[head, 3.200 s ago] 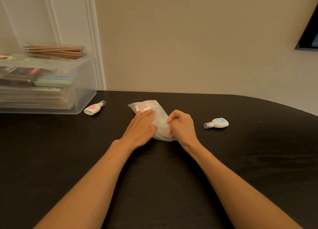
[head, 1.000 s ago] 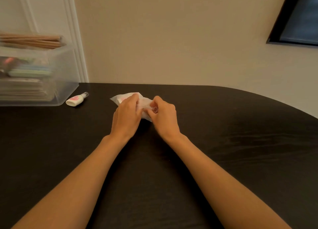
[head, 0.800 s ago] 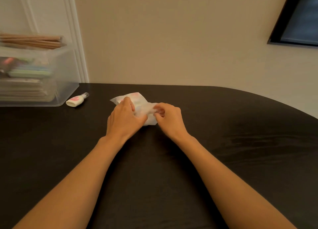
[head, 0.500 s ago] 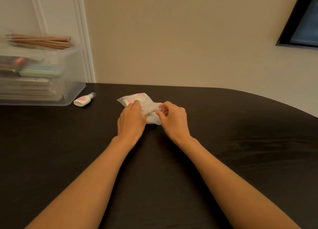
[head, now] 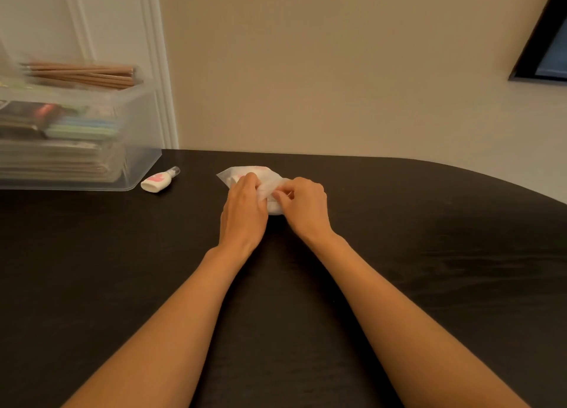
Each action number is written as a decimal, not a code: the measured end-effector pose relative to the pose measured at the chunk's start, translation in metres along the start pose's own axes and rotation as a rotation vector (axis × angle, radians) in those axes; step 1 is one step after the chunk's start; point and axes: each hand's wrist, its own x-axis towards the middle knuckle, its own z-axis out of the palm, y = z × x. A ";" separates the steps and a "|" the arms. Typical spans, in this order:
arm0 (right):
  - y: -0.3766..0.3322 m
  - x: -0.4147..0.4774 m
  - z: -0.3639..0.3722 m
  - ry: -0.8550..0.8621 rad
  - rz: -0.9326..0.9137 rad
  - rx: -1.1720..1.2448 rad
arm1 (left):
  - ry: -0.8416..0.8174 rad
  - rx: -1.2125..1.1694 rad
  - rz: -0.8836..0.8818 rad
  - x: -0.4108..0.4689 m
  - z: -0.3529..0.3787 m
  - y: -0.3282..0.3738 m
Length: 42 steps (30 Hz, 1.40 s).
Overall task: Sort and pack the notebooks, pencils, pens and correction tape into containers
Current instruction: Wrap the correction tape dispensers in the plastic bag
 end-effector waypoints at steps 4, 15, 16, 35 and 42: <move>0.010 0.003 0.000 -0.175 -0.030 0.145 | -0.031 0.051 -0.066 0.001 0.002 -0.002; 0.025 0.007 -0.001 -0.104 0.230 0.465 | -0.043 0.118 -0.108 0.002 0.006 0.001; 0.025 0.007 -0.001 -0.120 0.253 0.468 | -0.040 0.135 -0.121 0.003 0.007 0.000; 0.022 0.006 0.000 -0.254 0.311 0.850 | 0.092 0.144 -0.384 0.025 0.001 -0.013; 0.021 0.008 0.001 -0.246 0.268 0.739 | 0.025 0.117 -0.385 0.028 0.001 -0.010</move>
